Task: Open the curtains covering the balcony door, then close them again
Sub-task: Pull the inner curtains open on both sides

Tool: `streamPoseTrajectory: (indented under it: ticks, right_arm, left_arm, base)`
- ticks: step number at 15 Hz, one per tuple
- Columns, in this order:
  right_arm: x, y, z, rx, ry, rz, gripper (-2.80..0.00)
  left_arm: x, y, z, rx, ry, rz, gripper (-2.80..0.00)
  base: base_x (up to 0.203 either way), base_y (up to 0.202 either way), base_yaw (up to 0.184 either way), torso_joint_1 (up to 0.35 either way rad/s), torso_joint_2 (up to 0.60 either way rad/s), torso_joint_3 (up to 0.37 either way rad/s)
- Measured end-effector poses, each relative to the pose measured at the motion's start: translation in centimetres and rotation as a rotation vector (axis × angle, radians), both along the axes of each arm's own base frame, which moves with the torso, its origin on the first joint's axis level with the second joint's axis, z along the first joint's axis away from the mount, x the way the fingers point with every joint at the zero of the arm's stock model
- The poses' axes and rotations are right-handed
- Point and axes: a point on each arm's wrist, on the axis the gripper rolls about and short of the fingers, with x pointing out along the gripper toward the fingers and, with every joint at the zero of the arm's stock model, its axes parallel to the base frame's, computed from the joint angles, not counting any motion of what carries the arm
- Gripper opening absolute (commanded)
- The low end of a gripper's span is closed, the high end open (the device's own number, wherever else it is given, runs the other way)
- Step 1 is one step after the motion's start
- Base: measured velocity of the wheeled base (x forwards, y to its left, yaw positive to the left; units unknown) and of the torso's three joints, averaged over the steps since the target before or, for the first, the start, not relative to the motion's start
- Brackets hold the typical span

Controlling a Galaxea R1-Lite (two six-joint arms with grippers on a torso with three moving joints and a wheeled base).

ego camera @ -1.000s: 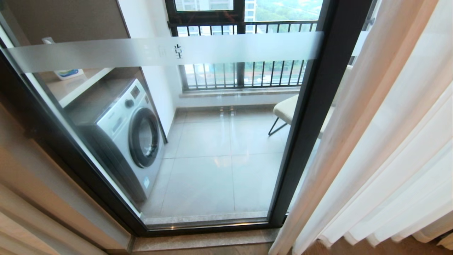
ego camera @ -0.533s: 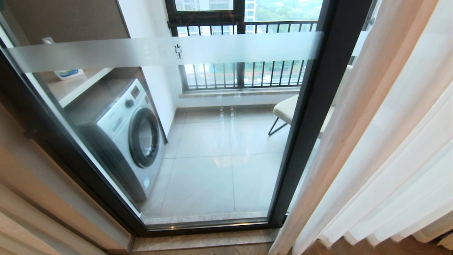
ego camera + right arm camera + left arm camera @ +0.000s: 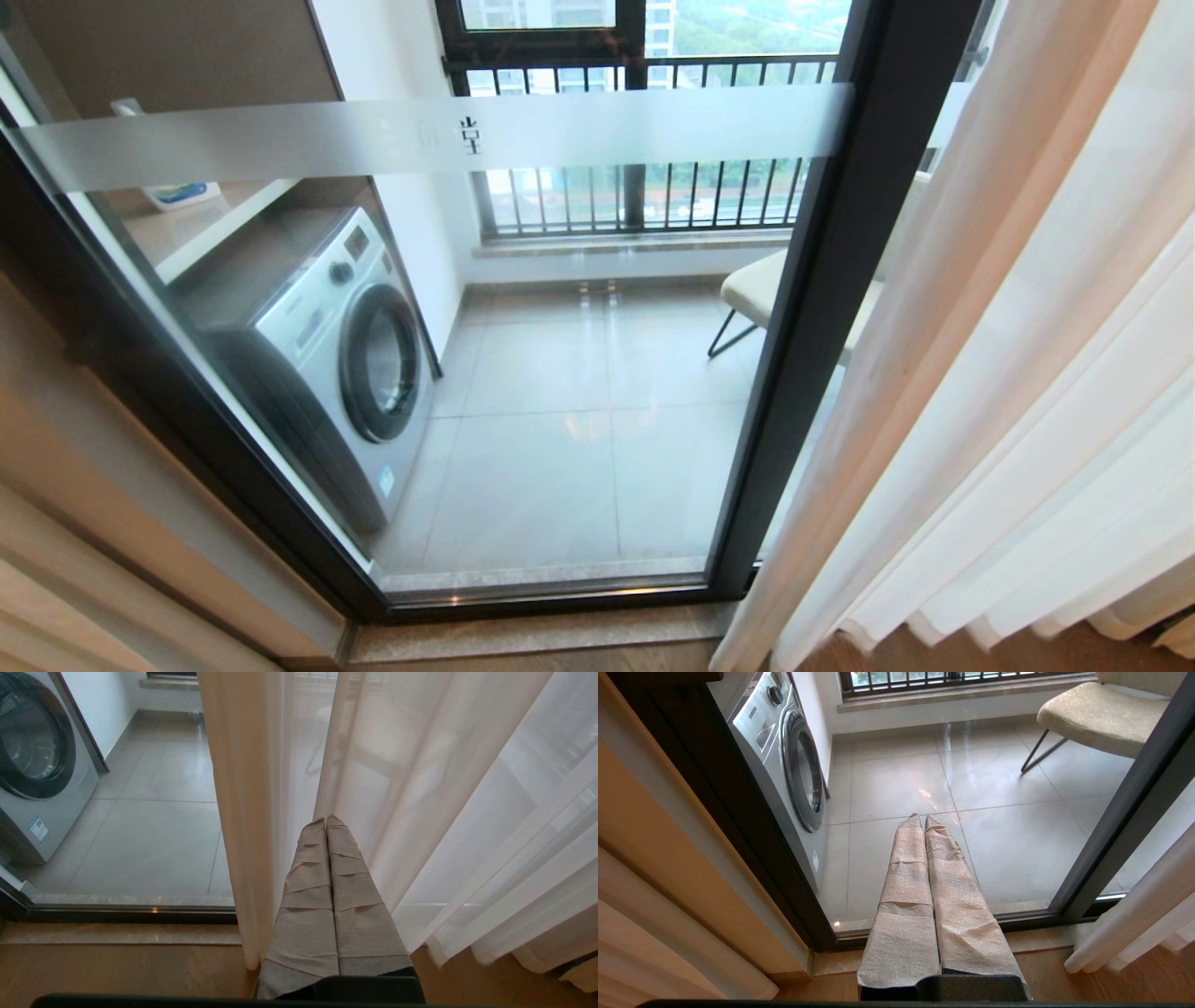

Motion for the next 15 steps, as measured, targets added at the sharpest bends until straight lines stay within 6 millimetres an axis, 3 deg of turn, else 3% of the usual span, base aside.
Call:
streamPoseTrajectory:
  ticks: [6, 10, 11, 15]
  right_arm:
    - [0.9, 0.3, 4.0, 0.000, -0.039, 0.141, -2.80]
    - [3.3, 0.4, 8.6, -0.001, -0.097, 0.217, -2.80]
    - [4.1, 0.5, 10.1, 0.000, -0.112, 0.233, 0.00]
    - [7.1, 0.8, 15.2, 0.031, -0.135, 0.267, 0.00]
  left_arm:
    - [0.0, 0.0, 0.0, 0.000, 0.000, 0.000, -2.80]
    - [0.0, 0.0, 0.0, 0.000, 0.000, 0.000, -2.80]
    - [0.0, 0.0, 0.0, 0.000, -0.001, 0.000, -2.80]
    - [0.0, 0.0, 0.0, 0.000, 0.000, 0.000, -2.80]
  base:
    - [0.000, 0.000, 0.000, 0.000, 0.00, 0.000]
    - [0.000, 0.000, 0.000, 0.000, 0.00, 0.000]
    - [0.000, 0.000, 0.000, 0.000, 0.00, 0.000]
    - [0.000, 0.000, 0.000, 0.000, 0.00, 0.000]
